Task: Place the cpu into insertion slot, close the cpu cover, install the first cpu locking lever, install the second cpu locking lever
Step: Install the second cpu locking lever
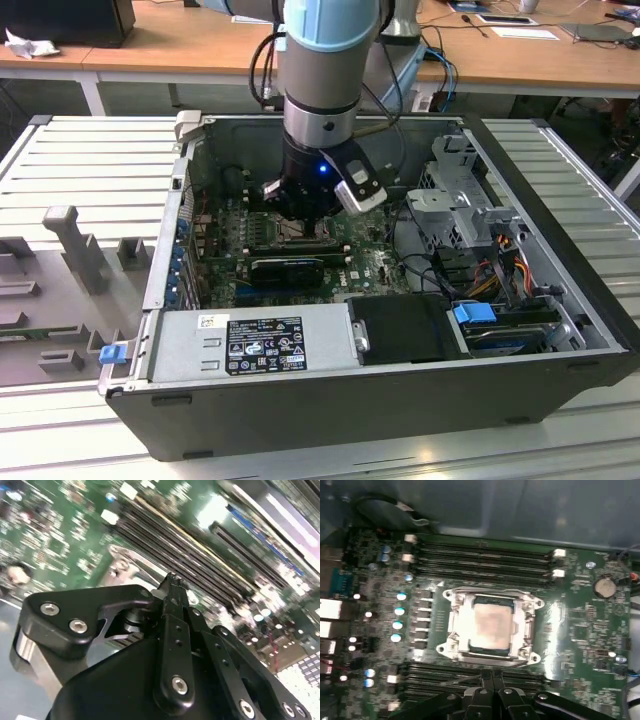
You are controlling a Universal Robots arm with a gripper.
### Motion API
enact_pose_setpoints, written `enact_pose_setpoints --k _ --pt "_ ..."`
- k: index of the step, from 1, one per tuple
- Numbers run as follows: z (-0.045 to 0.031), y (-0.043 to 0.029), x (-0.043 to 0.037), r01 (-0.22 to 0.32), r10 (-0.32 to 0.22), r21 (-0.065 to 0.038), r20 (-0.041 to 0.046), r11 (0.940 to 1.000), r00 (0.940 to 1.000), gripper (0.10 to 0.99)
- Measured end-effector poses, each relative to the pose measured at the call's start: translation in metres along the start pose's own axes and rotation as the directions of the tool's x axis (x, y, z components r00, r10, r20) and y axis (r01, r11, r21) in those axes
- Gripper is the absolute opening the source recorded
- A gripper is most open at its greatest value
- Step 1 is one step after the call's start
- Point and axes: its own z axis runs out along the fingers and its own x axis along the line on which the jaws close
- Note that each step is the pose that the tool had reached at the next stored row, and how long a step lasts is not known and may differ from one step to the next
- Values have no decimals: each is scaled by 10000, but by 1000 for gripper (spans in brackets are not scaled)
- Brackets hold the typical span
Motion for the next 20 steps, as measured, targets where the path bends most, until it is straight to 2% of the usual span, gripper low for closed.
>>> enact_pose_setpoints --k 1,2,5,6,7,8,9,10,12,13,20 --pt "9 12 137 0 0 -2 1 10000 10000 106" --pt "33 14 183 9 -9 -19 1 10000 10000 106" --pt "100 8 200 91 -91 -49 -5 9999 10000 106" --pt "150 3 207 151 -151 -64 -10 9999 9999 106" --pt "196 -1 217 227 -228 -94 -14 9997 9997 106" --pt "209 -5 233 256 -256 -158 -13 9995 9997 106" --pt "219 -41 289 261 -260 -456 25 9986 9997 106" --pt "223 -58 321 262 -260 -605 43 9978 9997 106" --pt "229 -70 354 263 -259 -747 60 9969 9996 106" --pt "236 -79 381 265 -259 -893 78 9957 9996 106" --pt "318 -114 392 271 -256 -1350 133 9905 9996 106"
